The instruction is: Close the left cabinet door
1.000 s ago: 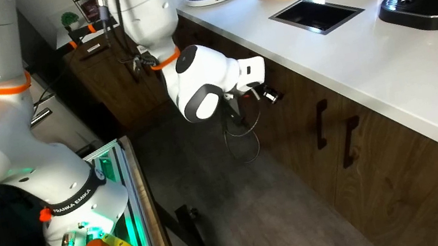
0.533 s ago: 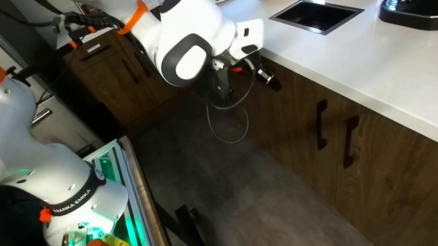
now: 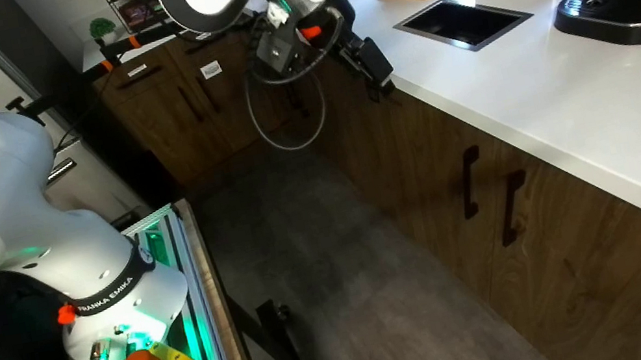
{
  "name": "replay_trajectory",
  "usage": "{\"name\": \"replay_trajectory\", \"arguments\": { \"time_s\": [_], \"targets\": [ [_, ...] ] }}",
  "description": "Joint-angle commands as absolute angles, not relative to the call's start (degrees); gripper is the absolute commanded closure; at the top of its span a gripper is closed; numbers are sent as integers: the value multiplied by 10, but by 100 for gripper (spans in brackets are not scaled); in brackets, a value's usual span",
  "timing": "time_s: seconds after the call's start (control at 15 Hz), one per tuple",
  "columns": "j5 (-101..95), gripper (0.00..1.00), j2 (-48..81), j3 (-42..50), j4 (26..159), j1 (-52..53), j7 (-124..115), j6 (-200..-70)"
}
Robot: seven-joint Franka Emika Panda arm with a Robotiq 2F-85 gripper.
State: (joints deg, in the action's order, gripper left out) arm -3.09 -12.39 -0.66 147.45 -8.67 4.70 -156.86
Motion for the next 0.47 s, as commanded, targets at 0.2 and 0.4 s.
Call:
{"name": "replay_trajectory", "arguments": {
  "time_s": [0.2,0.4],
  "targets": [
    [-52,0,-195,39,1442,-77,66,-1472],
    [-51,0,-191,40,1444,-74,66,-1473]
  ]
}}
